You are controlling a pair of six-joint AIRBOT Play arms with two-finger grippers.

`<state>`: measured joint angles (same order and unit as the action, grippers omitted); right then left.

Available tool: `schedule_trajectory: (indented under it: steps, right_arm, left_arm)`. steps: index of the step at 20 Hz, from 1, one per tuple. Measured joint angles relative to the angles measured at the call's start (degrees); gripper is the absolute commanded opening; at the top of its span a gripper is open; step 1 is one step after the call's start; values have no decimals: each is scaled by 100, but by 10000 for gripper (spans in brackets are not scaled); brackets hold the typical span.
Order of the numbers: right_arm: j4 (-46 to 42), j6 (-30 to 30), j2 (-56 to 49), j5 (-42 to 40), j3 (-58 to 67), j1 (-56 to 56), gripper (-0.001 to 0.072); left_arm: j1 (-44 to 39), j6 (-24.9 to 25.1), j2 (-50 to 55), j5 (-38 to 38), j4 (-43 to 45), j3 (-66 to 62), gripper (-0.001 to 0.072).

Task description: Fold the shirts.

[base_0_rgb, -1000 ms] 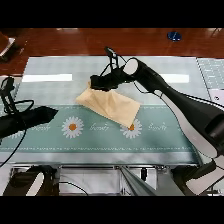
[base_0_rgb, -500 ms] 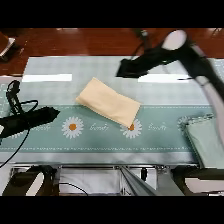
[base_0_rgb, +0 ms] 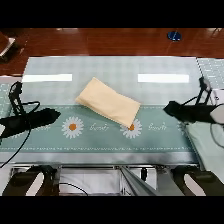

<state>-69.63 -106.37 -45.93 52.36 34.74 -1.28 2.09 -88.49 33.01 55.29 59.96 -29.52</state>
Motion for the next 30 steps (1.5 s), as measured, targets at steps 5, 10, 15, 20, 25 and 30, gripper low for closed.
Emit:
schedule_trajectory:
  steps: [5,10,15,20,25,30]
  right_arm:
    - [2046,929,-1102,-1176,-752,-494,405]
    - [3394,2076,-2739,-1027,11,-728,405]
    - [3838,2603,-3947,-501,1008,-1156,19]
    - [3709,3182,-4282,179,2317,-1373,18]
    - [2317,2673,-3886,1019,4216,-1333,18]
    - [1434,2096,-3407,1943,5709,-789,18]
  left_arm:
    - [0,4,2,31,-46,26,21]
    - [0,11,0,61,-138,26,21]
    - [0,11,0,63,-170,26,21]
    - [0,11,2,79,-190,28,21]
    - [0,11,0,61,-192,39,21]
    - [0,13,2,-44,-195,39,21]
